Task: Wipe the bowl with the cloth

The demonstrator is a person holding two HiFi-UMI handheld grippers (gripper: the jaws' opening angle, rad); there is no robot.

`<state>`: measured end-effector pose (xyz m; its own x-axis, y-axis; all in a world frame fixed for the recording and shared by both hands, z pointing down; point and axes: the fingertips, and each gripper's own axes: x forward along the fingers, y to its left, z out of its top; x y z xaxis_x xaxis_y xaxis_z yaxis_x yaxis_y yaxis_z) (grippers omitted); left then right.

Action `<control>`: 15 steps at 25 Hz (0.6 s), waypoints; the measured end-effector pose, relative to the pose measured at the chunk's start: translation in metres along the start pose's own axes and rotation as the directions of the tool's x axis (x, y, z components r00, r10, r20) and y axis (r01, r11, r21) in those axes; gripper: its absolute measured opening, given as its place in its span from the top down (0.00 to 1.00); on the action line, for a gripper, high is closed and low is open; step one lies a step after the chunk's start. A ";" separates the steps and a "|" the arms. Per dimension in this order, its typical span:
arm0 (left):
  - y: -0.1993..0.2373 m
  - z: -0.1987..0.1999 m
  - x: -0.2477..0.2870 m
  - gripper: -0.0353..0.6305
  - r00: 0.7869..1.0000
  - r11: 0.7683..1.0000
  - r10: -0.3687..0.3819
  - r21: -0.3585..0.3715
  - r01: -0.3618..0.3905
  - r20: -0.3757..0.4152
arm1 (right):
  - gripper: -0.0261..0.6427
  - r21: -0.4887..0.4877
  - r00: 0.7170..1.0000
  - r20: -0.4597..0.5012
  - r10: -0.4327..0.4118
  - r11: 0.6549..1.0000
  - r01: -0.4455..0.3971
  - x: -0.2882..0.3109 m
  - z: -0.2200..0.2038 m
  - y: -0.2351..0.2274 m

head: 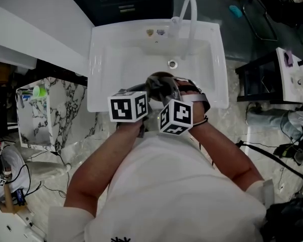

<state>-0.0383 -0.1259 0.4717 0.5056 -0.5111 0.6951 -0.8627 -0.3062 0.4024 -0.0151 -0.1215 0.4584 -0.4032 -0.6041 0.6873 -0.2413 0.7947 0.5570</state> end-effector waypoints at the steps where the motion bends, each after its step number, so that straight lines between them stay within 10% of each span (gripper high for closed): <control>1: 0.000 -0.001 0.000 0.92 1.000 1.000 -0.004 0.001 0.004 -0.002 | 0.89 0.006 1.000 0.008 -0.009 1.000 0.009 -0.001 0.001 -0.004; 15: 0.018 0.003 -0.009 0.92 0.998 0.998 -0.003 -0.067 0.007 0.066 | 0.89 0.060 0.996 0.073 -0.059 0.997 0.054 -0.032 0.000 -0.016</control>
<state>-0.0581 -0.1294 0.4705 0.5076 -0.5620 0.6531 -0.8575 -0.2558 0.4463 0.0014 -0.1152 0.4275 -0.4518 -0.6439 0.6175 -0.3151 0.7627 0.5648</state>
